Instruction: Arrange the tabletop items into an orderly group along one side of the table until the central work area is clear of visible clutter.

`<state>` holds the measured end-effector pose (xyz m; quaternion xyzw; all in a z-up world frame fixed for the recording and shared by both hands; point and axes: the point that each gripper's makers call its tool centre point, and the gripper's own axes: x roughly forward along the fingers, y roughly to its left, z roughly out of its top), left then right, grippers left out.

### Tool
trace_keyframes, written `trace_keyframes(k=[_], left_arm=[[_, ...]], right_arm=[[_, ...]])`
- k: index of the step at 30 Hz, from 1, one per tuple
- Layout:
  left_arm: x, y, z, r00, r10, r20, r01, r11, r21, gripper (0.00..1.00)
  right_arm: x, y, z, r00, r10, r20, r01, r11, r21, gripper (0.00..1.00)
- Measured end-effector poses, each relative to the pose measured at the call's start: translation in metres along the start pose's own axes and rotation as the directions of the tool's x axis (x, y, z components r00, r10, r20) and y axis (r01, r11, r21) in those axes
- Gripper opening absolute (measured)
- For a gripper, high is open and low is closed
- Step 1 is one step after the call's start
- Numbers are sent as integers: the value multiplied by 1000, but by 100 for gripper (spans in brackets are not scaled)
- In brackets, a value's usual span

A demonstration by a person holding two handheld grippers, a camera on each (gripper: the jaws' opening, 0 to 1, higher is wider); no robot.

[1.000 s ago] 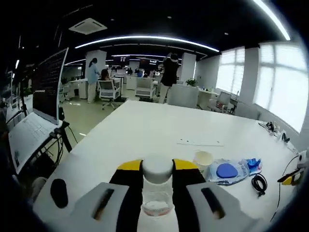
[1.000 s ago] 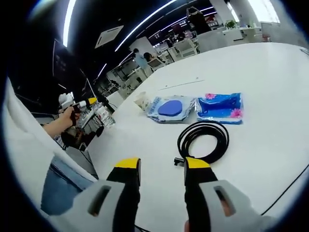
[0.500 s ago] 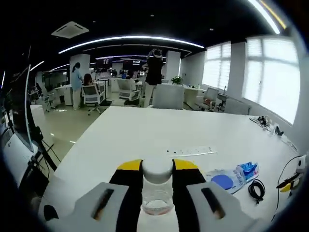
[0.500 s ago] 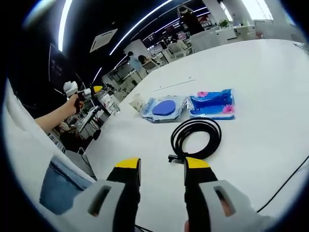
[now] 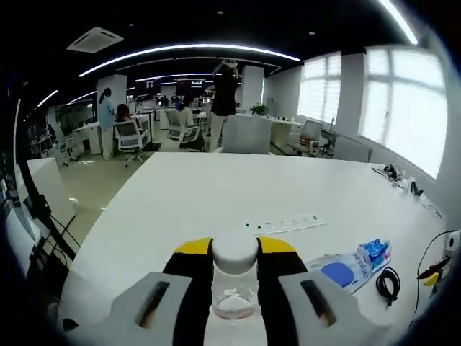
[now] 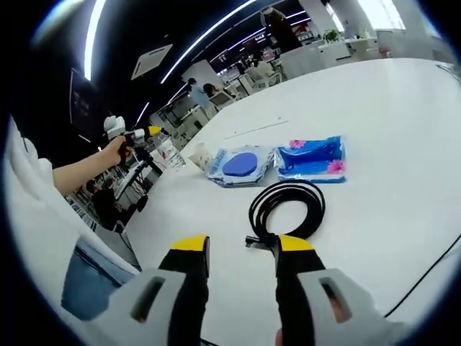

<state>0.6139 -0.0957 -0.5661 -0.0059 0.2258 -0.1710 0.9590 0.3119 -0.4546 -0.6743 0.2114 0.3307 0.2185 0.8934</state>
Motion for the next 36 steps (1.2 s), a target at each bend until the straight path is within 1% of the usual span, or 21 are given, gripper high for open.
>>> trace_keyframes(k=[7, 15, 23, 28, 29, 30, 36], left_arm=[[16, -4, -13, 999, -9, -35, 9, 1000, 5, 20], [28, -6, -22, 998, -5, -57, 6, 1000, 2, 20], [33, -12, -28, 998, -4, -65, 4, 1000, 3, 21], [35, -17, -33, 997, -4, -80, 6, 1000, 18, 21], [34, -18, -32, 998, -2, -70, 3, 1000, 14, 21], [34, -17, -33, 997, 2, -78, -1, 1000, 14, 21], [33, -19, -32, 998, 3, -58, -2, 1000, 10, 21]], right_arm=[[-2, -6, 1, 1000, -20, 7, 20, 1000, 11, 35], [-4, -11, -2, 999, -38, 4, 38, 999, 26, 35], [-4, -12, -3, 999, -41, -1, 41, 999, 31, 35], [-3, -14, -2, 999, -42, 3, 42, 999, 33, 35], [-3, -14, -2, 999, -42, 3, 42, 999, 34, 35], [-3, -14, -3, 999, -42, 3, 42, 999, 34, 35], [-3, -14, -6, 999, -42, 0, 42, 998, 37, 35]])
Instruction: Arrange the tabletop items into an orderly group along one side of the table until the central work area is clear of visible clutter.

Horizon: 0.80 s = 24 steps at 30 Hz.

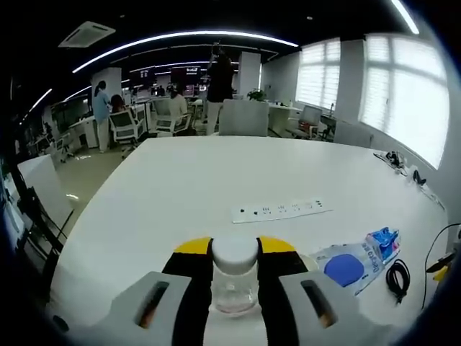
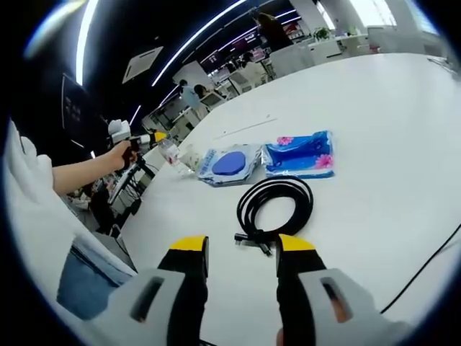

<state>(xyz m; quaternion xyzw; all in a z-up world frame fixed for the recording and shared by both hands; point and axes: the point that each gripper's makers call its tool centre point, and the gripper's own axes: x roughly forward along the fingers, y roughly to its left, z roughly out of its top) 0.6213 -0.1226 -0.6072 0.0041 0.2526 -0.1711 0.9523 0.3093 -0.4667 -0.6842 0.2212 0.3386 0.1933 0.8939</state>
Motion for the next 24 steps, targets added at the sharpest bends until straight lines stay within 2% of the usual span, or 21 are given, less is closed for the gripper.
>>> trace_keyframes(k=[8, 15, 16, 18, 20, 24], left_arm=[[-4, 0, -2, 999, 4, 42, -4, 1000, -3, 21], [0, 0, -4, 999, -11, 31, 11, 1000, -1, 23], [0, 0, -5, 1000, -8, 29, 8, 1000, 7, 25], [1, 0, -4, 999, -2, 42, 2, 1000, 3, 39], [0, 1, -1, 998, 8, 62, -9, 1000, 11, 48], [-4, 1, 1, 998, -3, 69, 2, 1000, 5, 51]], right_arm=[[3, 2, -6, 1000, 9, -9, -9, 1000, 5, 35], [5, 3, -6, 1000, 16, -7, -16, 1000, 3, 35], [4, 3, -5, 1000, 16, -6, -16, 1000, 3, 35], [3, 3, -5, 1000, 16, -3, -16, 1000, 0, 35], [2, 2, -4, 1000, 14, 1, -14, 1000, 1, 35], [0, 0, -6, 1000, 10, 0, -10, 1000, 0, 35]])
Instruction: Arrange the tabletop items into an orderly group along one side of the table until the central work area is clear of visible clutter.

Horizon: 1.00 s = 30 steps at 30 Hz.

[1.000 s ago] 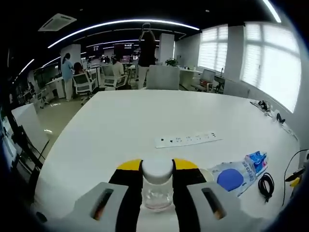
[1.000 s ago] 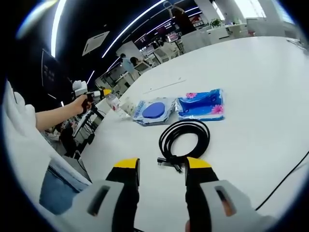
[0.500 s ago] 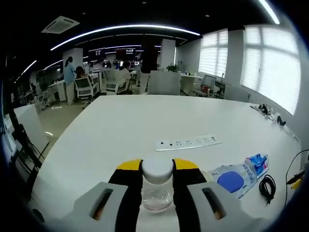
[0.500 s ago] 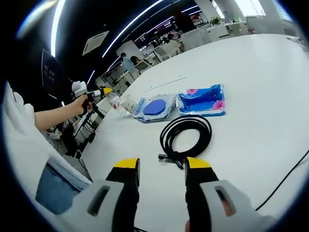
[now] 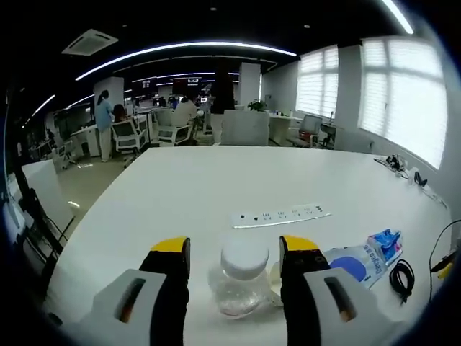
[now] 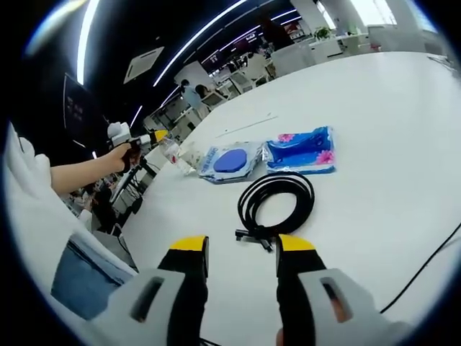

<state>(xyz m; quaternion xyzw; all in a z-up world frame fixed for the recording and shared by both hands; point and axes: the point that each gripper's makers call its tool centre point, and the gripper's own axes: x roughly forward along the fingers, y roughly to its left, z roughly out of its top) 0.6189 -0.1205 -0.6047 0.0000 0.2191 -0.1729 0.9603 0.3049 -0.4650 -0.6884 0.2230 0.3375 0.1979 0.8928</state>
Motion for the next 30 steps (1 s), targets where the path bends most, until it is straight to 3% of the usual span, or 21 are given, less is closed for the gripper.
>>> trace_keyframes(k=[11, 24, 30], left_arm=[[-24, 1, -8, 1000, 6, 7, -6, 999, -52, 80], [-76, -15, -44, 999, -48, -20, 48, 998, -32, 90], [-111, -14, -74, 996, -29, -85, 23, 997, -70, 93]], right_arm=[[-3, 3, 0, 1000, -4, 17, 4, 1000, -12, 38], [-19, -11, 1, 996, -80, 45, 81, 996, -22, 60], [-29, -11, 0, 996, -74, 43, 75, 996, -38, 64]])
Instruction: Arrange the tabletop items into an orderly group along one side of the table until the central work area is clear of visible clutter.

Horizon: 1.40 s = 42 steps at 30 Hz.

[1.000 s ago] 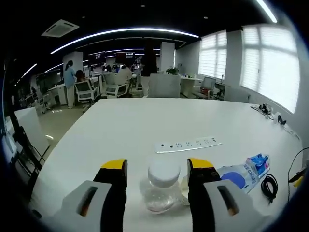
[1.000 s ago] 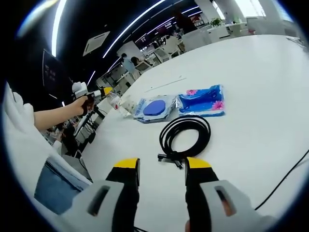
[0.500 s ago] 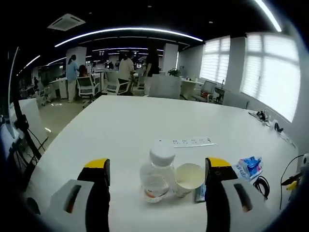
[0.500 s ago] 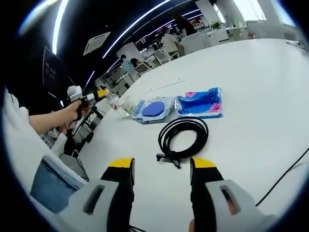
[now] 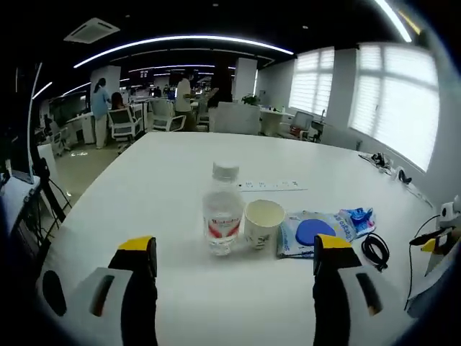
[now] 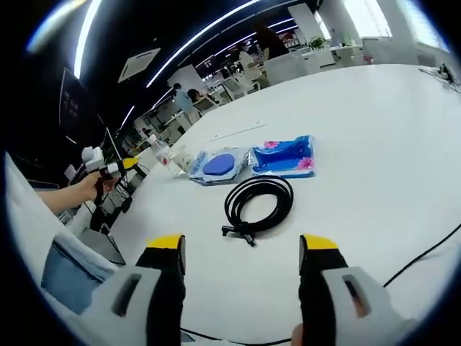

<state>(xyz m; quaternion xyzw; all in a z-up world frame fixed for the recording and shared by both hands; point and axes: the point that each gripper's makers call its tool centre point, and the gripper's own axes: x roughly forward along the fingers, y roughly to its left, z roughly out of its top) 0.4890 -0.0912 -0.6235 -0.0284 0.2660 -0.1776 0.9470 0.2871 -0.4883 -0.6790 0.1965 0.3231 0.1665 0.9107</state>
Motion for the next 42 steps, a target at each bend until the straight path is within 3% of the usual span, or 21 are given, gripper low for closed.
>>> trace_keyframes(k=[6, 9, 21, 27, 42], left_arm=[[-27, -3, -15, 1000, 0, 9, 0, 1000, -4, 96], [-40, -11, -29, 1000, -11, -8, 12, 1000, 28, 96], [-76, -33, -69, 997, -58, -52, 59, 998, 2, 96], [-86, -31, -80, 996, -59, -66, 59, 998, 2, 96], [-91, -29, -88, 996, -58, -66, 56, 998, -35, 95]], right_arm=[[-4, -1, -1, 1000, 15, 1, -15, 1000, -5, 72], [-10, -4, -3, 1000, 11, 14, -11, 1000, -8, 72], [-20, -11, -21, 1000, -25, -15, 25, 1000, -3, 77], [-19, -8, -22, 999, -30, -33, 30, 999, -25, 77], [-19, 0, -26, 998, -24, -50, 23, 999, -36, 77]])
